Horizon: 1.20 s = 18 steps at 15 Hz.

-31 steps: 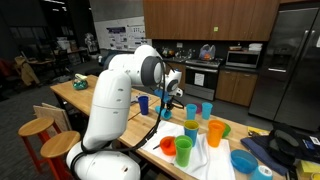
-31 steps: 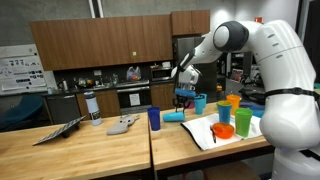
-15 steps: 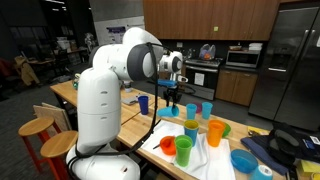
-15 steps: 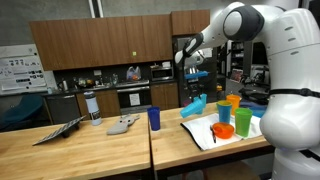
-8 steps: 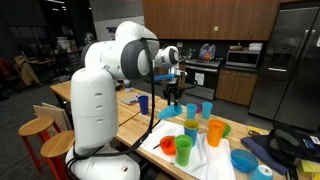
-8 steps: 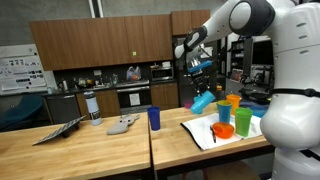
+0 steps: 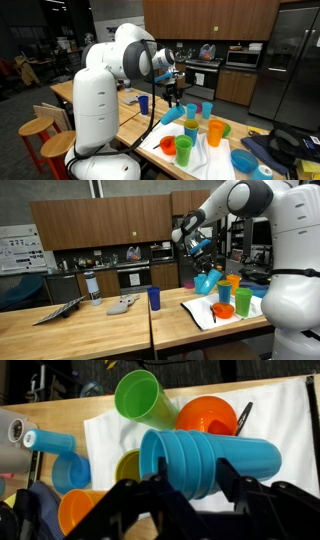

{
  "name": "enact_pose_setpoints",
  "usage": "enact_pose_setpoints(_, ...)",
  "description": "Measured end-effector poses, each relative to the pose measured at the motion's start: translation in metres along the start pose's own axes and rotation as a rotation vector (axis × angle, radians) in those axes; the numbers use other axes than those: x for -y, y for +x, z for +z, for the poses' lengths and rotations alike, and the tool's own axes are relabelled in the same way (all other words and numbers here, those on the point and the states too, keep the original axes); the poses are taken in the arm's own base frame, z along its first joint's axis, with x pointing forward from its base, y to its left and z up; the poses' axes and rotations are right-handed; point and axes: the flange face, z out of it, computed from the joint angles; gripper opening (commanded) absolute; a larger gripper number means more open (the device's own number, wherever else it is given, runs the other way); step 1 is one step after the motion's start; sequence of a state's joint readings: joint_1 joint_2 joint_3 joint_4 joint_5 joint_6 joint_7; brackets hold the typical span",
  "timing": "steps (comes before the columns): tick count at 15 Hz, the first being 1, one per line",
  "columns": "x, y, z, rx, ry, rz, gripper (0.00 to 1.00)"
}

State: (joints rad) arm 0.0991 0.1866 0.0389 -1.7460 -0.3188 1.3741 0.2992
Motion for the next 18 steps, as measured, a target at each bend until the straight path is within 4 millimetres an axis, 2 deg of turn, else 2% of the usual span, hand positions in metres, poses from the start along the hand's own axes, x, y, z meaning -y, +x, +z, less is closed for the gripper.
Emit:
enact_pose_setpoints(3,0.007,0.009,0.005,0.006,-0.117,-0.005,0.27)
enact_pose_setpoints(6,0.018,0.028,0.013,0.013,-0.223,-0.013,0.27)
enact_pose_setpoints(12,0.057,0.073,0.032,0.012,-0.36,-0.049,0.27)
enact_pose_setpoints(15,0.074,0.085,0.031,-0.007,-0.396,-0.062,0.27)
enact_pose_setpoints(18,0.088,0.088,0.018,-0.045,-0.416,-0.069,0.27)
